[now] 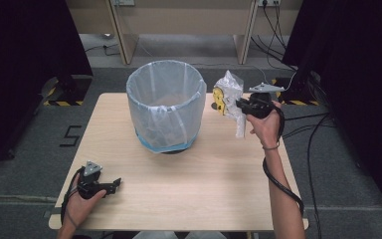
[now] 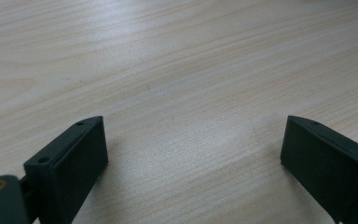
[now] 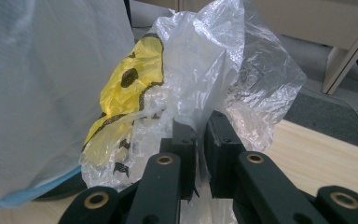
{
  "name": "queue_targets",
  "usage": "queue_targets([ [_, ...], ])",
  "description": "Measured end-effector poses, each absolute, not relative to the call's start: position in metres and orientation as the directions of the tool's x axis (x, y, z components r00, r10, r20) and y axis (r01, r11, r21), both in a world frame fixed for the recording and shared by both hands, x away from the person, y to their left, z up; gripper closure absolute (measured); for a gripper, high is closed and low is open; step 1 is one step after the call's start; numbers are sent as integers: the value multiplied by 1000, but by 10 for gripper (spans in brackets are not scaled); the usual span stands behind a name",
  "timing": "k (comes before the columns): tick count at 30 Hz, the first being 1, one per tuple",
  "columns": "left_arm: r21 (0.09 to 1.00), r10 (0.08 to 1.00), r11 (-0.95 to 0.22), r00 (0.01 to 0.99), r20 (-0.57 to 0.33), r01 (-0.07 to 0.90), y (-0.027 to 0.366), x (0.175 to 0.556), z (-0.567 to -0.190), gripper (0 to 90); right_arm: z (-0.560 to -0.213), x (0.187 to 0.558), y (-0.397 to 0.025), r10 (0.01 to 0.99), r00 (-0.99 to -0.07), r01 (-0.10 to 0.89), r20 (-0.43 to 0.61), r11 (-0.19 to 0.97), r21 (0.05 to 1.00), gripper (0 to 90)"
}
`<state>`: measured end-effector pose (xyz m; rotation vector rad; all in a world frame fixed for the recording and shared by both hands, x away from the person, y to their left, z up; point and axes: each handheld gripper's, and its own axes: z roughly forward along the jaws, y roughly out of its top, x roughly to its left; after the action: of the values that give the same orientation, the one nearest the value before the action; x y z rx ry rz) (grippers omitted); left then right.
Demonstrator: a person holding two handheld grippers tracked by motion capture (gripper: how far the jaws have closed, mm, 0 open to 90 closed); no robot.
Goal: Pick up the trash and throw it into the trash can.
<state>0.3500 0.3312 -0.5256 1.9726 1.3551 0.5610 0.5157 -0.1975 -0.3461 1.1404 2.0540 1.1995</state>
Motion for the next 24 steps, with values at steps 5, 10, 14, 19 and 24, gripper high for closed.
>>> queue_targets([
  [5, 729, 929, -237, 369, -24, 643, 331, 350, -525, 64, -329, 514, -194, 846, -533, 387, -23, 267, 883, 834],
  [10, 730, 930, -236, 368, -23, 641, 331, 350, -526, 64, -316, 513, -189, 840, -541, 368, -38, 277, 888, 836],
  [14, 728, 929, -237, 369, -24, 643, 331, 350, -525, 64, -305, 512, -187, 837, -546, 346, -46, 275, 897, 836],
  [19, 730, 930, -236, 368, -23, 641, 331, 350, -526, 64, -291, 510, -184, 834, -548, 327, -59, 279, 903, 837],
  [24, 730, 930, -236, 368, -23, 641, 331, 350, -526, 64, -277, 509, -178, 826, -558, 304, -79, 291, 907, 837],
])
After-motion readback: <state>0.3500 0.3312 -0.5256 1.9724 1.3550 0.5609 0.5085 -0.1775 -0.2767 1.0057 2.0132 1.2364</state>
